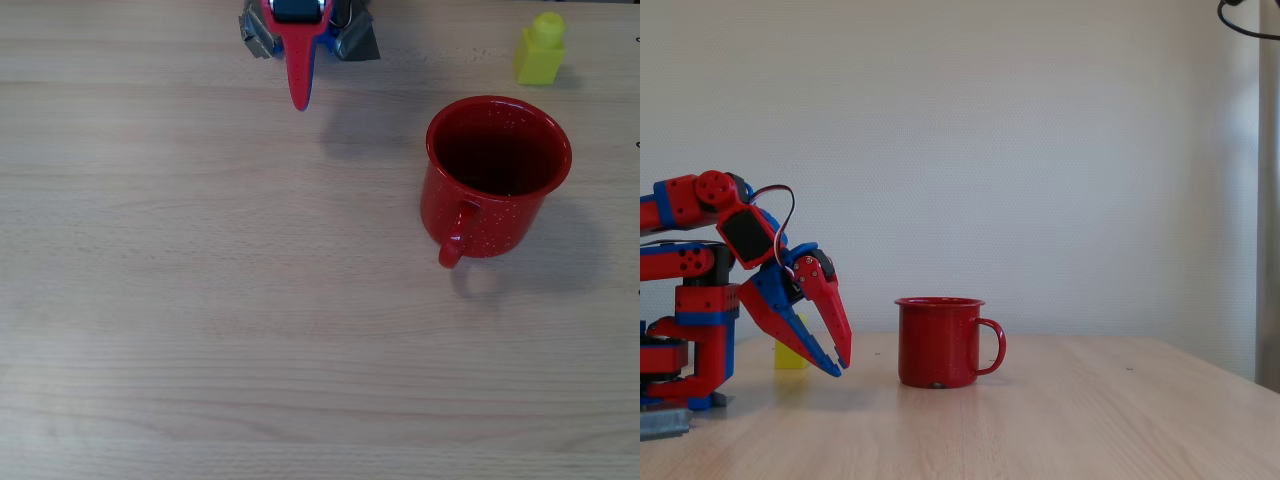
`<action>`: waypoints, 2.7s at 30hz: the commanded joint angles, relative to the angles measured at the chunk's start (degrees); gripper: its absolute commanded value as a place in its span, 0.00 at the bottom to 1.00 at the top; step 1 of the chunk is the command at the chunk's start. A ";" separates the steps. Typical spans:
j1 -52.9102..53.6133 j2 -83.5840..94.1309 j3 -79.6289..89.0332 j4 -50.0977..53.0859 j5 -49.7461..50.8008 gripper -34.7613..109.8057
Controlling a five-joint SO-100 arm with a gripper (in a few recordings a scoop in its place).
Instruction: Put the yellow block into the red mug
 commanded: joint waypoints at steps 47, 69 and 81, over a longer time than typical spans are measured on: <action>-35.68 -43.33 -77.26 27.69 24.35 0.24; -70.40 -69.35 -89.38 32.52 48.16 0.27; -75.15 -88.33 -97.82 30.23 54.76 0.48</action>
